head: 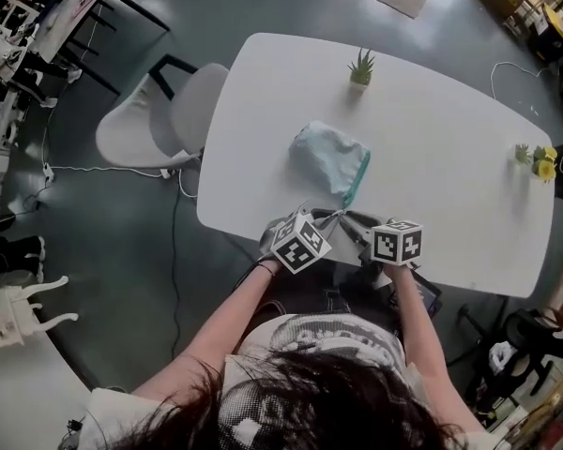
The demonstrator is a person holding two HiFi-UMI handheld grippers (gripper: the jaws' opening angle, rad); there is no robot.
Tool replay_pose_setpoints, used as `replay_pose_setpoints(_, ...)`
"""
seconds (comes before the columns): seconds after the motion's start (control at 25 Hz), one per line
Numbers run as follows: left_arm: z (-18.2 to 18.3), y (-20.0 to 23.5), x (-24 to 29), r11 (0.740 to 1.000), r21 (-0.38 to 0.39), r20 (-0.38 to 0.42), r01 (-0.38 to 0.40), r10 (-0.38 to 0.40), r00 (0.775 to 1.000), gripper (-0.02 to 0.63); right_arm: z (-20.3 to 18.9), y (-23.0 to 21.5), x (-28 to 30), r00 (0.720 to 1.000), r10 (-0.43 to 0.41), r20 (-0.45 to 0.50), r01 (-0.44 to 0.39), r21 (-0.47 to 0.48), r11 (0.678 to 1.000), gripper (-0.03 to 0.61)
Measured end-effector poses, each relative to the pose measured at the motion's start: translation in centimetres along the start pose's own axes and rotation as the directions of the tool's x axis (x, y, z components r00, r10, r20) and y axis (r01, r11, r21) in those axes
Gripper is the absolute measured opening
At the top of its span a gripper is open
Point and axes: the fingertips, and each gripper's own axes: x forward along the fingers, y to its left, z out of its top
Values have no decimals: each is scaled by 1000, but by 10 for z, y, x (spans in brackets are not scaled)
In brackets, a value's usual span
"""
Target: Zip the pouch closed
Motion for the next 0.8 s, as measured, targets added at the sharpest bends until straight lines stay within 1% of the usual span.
replay_pose_setpoints(0.04,-3,1,-2,1000,-6,-1,-3,3,1000,23,0,0,2,1000,-1,-1,1,-4,1000,64)
replay_pose_setpoints(0.12,-7,1,-5,1000,-19,0,-7,7,1000,23,1,-2,3,1000,-11,4,11,-7,1000,12)
replay_pose_setpoints(0.16,-8,2,-7,1000,-24,0,-10,10,1000,23,1,-1,3,1000,-7,4,7,-4,1000,8)
replay_pose_setpoints(0.2,-10,2,-9,1000,-26,0,-14,14,1000,24,1,2,4,1000,8,3,-8,6,1000,10)
replay_pose_setpoints(0.32,-13,0,-15,1000,-20,-3,-22,22,1000,23,-1,18,7,996,91,-3,-91,84,992,92)
replay_pose_setpoints(0.4,-14,-1,-17,1000,1,-12,-29,29,999,23,-2,24,10,993,120,-1,-119,146,982,112)
replay_pose_setpoints(0.48,-16,-2,-20,999,22,-20,-36,36,999,23,-4,26,11,991,136,-6,-133,175,976,120)
replay_pose_setpoints(0.56,-17,-3,-25,999,18,-10,-29,29,1000,23,-5,30,11,988,156,-9,-152,176,972,122)
replay_pose_setpoints(0.64,-17,-4,-30,1000,-6,12,-18,18,1000,23,-7,33,10,985,170,-10,-166,169,972,119)
replay_pose_setpoints(0.72,-16,-4,-33,999,-35,30,-15,16,999,23,-10,34,10,985,172,-23,-166,156,974,93)
replay_pose_setpoints(0.8,-18,-2,-35,998,-63,37,-18,20,999,23,-13,31,9,987,156,-42,-149,133,980,73)
